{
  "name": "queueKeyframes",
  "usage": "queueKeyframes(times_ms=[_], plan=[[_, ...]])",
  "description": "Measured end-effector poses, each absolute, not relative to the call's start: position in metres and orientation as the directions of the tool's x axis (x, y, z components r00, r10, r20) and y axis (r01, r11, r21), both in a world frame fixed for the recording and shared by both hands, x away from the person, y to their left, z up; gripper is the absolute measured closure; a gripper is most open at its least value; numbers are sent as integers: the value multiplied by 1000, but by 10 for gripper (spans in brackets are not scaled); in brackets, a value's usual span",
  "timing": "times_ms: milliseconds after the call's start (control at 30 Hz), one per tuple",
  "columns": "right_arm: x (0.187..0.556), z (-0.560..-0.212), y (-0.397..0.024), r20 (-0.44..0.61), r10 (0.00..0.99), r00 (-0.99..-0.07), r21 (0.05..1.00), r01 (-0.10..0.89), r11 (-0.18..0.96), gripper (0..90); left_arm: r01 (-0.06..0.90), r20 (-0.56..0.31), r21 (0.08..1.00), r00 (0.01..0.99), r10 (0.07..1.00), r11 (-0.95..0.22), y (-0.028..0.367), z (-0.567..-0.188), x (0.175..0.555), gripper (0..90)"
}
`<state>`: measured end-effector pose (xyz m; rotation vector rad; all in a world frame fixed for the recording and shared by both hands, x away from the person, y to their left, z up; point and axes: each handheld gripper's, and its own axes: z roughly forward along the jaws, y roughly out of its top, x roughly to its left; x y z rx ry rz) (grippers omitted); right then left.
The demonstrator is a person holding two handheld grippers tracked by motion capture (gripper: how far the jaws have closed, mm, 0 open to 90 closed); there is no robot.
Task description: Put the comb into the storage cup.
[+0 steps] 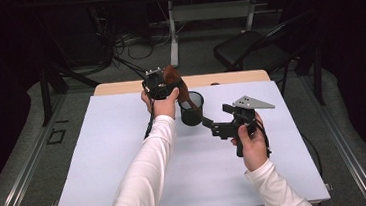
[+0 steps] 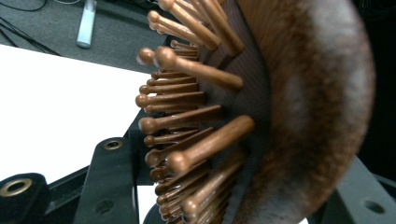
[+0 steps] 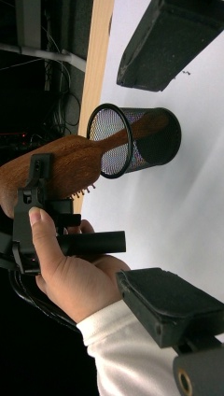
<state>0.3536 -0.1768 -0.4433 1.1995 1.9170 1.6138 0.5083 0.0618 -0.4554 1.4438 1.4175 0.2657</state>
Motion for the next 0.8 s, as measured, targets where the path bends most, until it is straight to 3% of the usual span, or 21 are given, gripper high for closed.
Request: queueKeyframes(times_ms=[800], plan=[[355, -445, -175, 232, 786, -572, 927, 375, -1, 63, 633, -553, 720, 275, 787, 285, 79, -464, 510, 459]])
